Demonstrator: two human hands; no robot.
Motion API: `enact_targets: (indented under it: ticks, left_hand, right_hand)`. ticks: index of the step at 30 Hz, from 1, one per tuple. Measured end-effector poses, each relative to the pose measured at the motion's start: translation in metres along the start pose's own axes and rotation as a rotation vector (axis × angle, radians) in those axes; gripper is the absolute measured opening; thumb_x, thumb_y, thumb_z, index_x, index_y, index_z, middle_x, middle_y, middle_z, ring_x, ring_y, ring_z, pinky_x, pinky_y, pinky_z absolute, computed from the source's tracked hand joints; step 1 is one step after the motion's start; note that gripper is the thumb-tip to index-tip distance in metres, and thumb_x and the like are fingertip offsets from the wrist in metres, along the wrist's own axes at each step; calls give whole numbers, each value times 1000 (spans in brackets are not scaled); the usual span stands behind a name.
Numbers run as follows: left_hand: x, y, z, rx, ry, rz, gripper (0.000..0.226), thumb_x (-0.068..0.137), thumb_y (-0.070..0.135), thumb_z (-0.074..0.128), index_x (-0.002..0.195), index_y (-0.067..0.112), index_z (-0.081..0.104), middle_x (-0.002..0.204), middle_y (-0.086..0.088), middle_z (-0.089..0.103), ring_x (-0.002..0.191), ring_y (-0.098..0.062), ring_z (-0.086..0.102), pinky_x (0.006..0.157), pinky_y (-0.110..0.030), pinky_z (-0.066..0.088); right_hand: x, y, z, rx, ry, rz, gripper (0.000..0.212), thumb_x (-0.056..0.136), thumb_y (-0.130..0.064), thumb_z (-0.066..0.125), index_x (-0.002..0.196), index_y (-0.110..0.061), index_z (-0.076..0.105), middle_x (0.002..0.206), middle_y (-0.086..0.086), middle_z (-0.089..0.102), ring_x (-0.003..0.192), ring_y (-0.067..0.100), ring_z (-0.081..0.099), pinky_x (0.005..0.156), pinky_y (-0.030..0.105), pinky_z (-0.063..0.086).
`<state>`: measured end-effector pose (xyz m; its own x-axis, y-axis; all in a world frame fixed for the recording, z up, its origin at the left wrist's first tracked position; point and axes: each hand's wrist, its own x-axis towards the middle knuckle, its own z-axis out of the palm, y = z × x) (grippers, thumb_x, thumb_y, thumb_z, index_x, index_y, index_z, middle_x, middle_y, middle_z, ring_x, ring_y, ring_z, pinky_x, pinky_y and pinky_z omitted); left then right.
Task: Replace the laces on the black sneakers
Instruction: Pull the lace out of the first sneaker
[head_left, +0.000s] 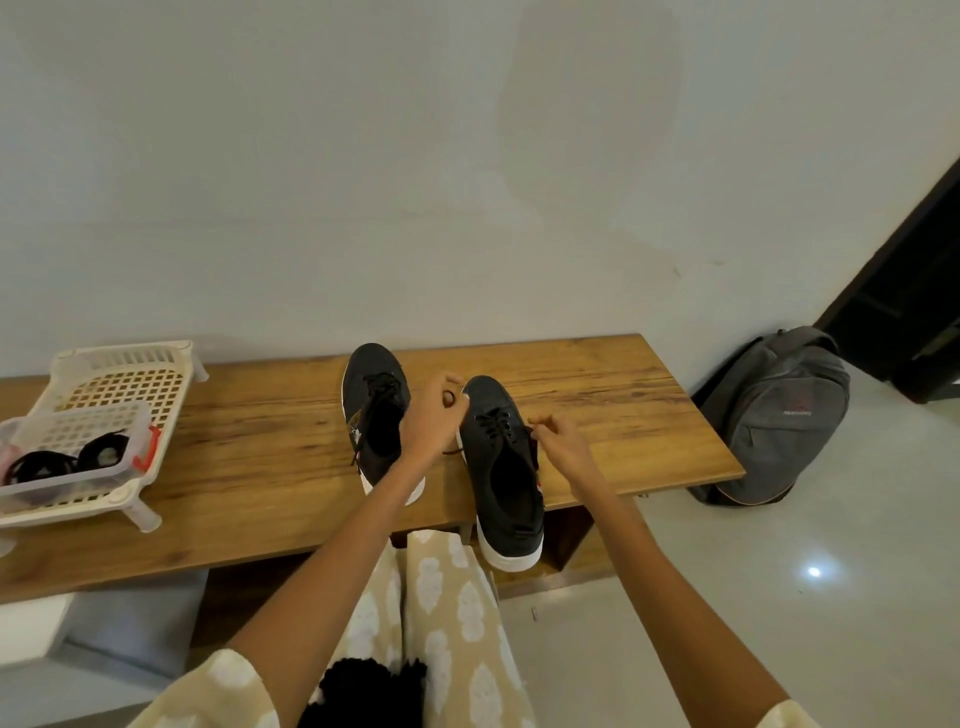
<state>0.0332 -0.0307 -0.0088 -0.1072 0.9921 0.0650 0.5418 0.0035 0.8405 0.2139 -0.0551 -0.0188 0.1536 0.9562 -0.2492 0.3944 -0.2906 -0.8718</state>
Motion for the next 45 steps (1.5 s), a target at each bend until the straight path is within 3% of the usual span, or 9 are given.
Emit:
enact_targets:
  ticks: [7, 12, 15, 20, 27, 30, 36, 40, 45]
  left_hand:
    - [-26, -16, 27, 302, -313, 240, 49, 83, 38, 65, 129, 26, 52, 125, -1, 46, 120, -18, 42, 98, -37, 41]
    - [-31, -12, 37, 167, -204, 161, 41, 84, 21, 68, 121, 16, 54, 116, -3, 53, 107, -17, 54, 86, -28, 46]
    - [-32, -19, 32, 13, -150, 52, 36, 83, 16, 68, 117, 16, 56, 97, 2, 59, 93, -15, 60, 81, -28, 49]
    - [-32, -28, 29, -138, -143, -44, 26, 84, 14, 69, 109, 16, 60, 88, 6, 63, 88, -10, 62, 75, -18, 45]
    - [-31, -26, 26, -77, -174, 3, 18, 84, 16, 67, 102, 16, 65, 96, 3, 68, 91, -9, 63, 81, -22, 50]
    - [-33, -26, 22, -64, -188, 28, 24, 85, 16, 65, 109, 19, 62, 92, 7, 64, 92, -11, 62, 81, -25, 50]
    - [-32, -19, 25, 259, -237, 240, 34, 89, 27, 58, 122, 32, 57, 105, 5, 55, 95, -10, 56, 78, -32, 51]
    - [-21, -6, 27, 375, -183, 274, 16, 86, 42, 62, 98, 32, 68, 95, 8, 51, 88, -10, 54, 71, -32, 51]
    - [5, 39, 21, -46, -189, 113, 19, 88, 34, 63, 95, 20, 74, 98, 4, 70, 91, -11, 63, 77, -23, 46]
  right_hand:
    - [-15, 9, 7, -298, -44, -241, 45, 86, -16, 66, 128, -12, 49, 112, 1, 49, 89, 12, 54, 68, 18, 43]
    - [-19, 11, 10, -335, 37, -286, 40, 88, -14, 60, 126, -16, 49, 92, -4, 61, 80, 6, 57, 57, 10, 39]
    - [-19, 13, 9, -319, 81, -275, 34, 90, -13, 58, 123, -16, 51, 86, -5, 61, 81, 12, 62, 62, 19, 48]
    - [-25, 10, 23, -574, 149, -428, 33, 91, -12, 53, 122, -22, 55, 103, -2, 59, 74, 13, 56, 59, 25, 46]
    - [-13, 0, 36, -774, 203, -576, 13, 92, -21, 56, 104, -16, 57, 107, 1, 51, 93, 16, 51, 63, 23, 42]
    - [-4, 0, 39, -631, 196, -506, 8, 94, -19, 53, 99, -14, 57, 98, -1, 54, 82, 15, 53, 62, 24, 42]
    - [2, 9, 27, 400, 288, 24, 23, 100, -24, 45, 80, -13, 51, 77, 8, 59, 70, 15, 62, 66, 30, 57]
    - [4, 9, 27, 352, 223, 26, 41, 99, -25, 40, 64, -11, 56, 62, 5, 58, 66, 20, 60, 74, 45, 54]
    - [-5, 20, 18, 307, 11, -155, 19, 96, -26, 53, 97, -21, 72, 76, 8, 66, 74, 19, 62, 69, 33, 51]
